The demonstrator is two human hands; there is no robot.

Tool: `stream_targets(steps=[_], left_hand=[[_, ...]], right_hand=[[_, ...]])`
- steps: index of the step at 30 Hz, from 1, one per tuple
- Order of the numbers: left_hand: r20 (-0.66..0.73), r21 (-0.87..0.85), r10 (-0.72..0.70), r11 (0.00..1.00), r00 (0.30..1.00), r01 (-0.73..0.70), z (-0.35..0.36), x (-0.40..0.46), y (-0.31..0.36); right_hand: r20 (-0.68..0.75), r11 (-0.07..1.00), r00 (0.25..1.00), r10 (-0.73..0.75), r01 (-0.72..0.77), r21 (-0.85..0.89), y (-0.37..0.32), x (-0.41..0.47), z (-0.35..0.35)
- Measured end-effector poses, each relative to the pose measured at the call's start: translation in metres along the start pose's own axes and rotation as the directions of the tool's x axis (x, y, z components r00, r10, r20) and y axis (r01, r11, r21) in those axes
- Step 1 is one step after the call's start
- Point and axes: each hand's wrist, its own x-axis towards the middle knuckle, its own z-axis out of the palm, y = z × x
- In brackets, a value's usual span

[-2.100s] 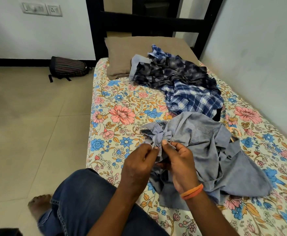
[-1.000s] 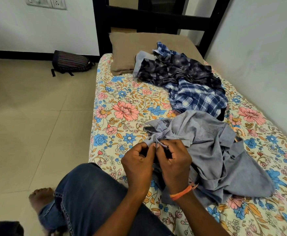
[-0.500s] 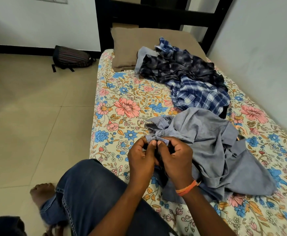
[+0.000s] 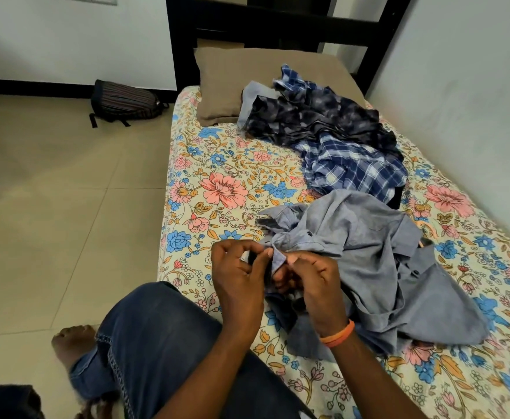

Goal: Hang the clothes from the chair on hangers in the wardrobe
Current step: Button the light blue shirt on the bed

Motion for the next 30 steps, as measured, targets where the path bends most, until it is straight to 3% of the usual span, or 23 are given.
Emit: stream_targets(steps=[2, 8, 14, 19, 23, 27, 30], left_hand=[[0.022, -0.001, 0.016, 1.000, 1.000, -0.016, 0.001, -0.001, 0.003], [0.150, 0.053, 0.034, 0.998, 0.988, -0.043, -0.001, 0.003, -0.003], [0.213, -0.064, -0.152, 0.983, 0.965, 0.169, 0.005, 0.007, -0.003], [0.200, 0.009, -0.063, 0.998, 0.978, 0.062, 0.002, 0.007, -0.004], [0.208, 0.009, -0.089, 0.996, 0.974, 0.089, 0.003, 0.011, -0.013], [0.249, 0.088, -0.006, 0.996, 0.969, -0.016, 0.006, 0.012, -0.016], [0.253, 0.163, 0.072, 0.980, 0.965, -0.116, 0.008, 0.011, -0.022]], right_hand=[[-0.021, 0.999, 1.000, 0.018, -0.018, 0.027, 0.001, 0.000, -0.001], [-0.025, 0.979, 0.998, -0.065, 0.059, -0.195, 0.005, 0.006, -0.004], [-0.098, 0.931, 0.979, -0.181, 0.139, -0.336, 0.012, 0.009, -0.004], [-0.100, 0.856, 0.951, -0.292, 0.214, -0.470, 0.020, 0.007, -0.004], [-0.101, 0.916, 0.980, -0.170, 0.120, -0.382, 0.016, 0.007, -0.004], [-0.101, 0.985, 0.984, 0.145, -0.153, -0.078, 0.002, 0.009, -0.001], [-0.125, 0.976, 0.986, 0.111, -0.131, -0.174, 0.002, 0.010, 0.003]])
